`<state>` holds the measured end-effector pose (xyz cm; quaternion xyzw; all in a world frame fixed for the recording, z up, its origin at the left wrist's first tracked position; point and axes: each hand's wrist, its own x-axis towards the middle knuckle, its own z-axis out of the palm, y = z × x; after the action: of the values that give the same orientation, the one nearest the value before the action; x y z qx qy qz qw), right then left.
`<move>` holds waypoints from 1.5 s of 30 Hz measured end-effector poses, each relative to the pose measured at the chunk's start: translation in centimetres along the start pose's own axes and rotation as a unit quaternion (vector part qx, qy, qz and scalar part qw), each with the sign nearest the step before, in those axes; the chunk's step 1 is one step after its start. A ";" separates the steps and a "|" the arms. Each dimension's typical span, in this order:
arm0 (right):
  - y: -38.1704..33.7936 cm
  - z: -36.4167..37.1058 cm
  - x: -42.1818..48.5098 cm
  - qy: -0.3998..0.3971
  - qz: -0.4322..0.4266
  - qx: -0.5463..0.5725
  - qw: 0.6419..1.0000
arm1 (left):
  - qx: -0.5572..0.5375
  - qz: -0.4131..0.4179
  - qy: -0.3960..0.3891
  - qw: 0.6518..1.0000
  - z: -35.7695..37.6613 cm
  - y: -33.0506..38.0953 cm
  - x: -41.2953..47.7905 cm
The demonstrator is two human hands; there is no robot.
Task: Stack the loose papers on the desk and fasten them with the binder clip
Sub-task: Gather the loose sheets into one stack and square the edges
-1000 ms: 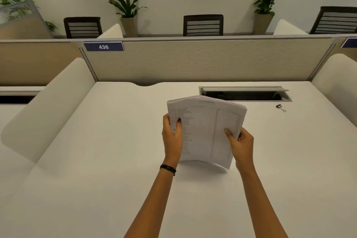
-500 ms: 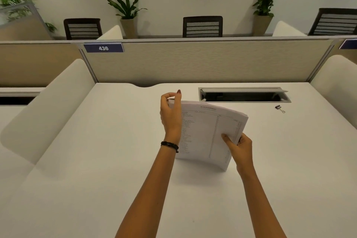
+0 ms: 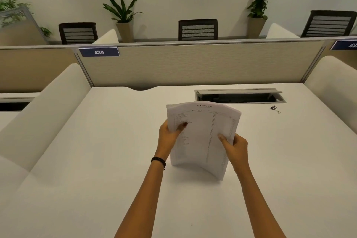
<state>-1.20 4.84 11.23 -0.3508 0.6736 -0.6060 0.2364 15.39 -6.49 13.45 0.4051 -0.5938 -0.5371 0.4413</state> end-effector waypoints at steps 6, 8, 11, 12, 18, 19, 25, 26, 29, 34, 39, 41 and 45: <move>-0.7 1.6 -0.8 0.025 -0.115 -0.041 0.992 | -0.057 -0.029 0.027 0.998 0.9 -0.2 -1.1; -1.0 2.0 -0.9 0.046 -0.130 -0.028 0.990 | -0.067 -0.016 0.053 0.996 1.3 0.5 -1.1; -1.5 2.2 -1.0 0.068 -0.156 -0.007 0.985 | -0.077 0.020 0.064 0.995 1.5 1.2 -1.2; -1.4 2.1 -1.0 0.072 -0.159 -0.008 0.985 | -0.079 0.029 0.067 0.994 1.4 1.2 -1.3; 0.0 1.5 -0.8 0.040 -0.015 0.000 0.999 | -0.068 -0.010 0.050 0.996 1.0 -1.4 -2.3; -0.1 1.4 -0.8 0.037 -0.006 0.003 0.999 | -0.068 -0.016 0.051 0.996 1.1 -1.5 -2.3; -1.4 0.9 -0.3 0.052 0.006 0.039 0.998 | -0.079 0.001 0.053 0.996 1.4 -0.4 -1.9; -1.4 0.8 -0.2 0.053 0.006 0.041 0.998 | -0.080 0.003 0.048 0.996 1.4 -0.3 -1.8; -0.8 0.6 0.0 0.030 0.019 0.030 0.999 | -0.083 -0.019 0.026 0.996 1.2 -0.8 -1.7; 0.6 0.6 0.0 0.007 0.051 0.035 0.998 | -0.074 -0.053 0.017 0.996 1.4 -2.1 -2.1; 0.9 0.7 0.4 0.009 0.055 0.037 0.998 | -0.066 -0.058 0.019 0.996 1.5 -2.1 -1.5; 0.9 0.7 0.6 0.009 0.053 0.036 0.998 | -0.061 -0.059 0.021 0.996 1.5 -2.2 -1.4; 0.6 0.2 1.1 -0.010 0.050 0.036 0.998 | -0.053 -0.077 0.014 0.995 1.6 -2.2 -0.9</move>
<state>-1.85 3.91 10.70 -0.3144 0.6653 -0.6140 0.2856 14.12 -5.35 11.10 0.4332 -0.5250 -0.5947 0.4277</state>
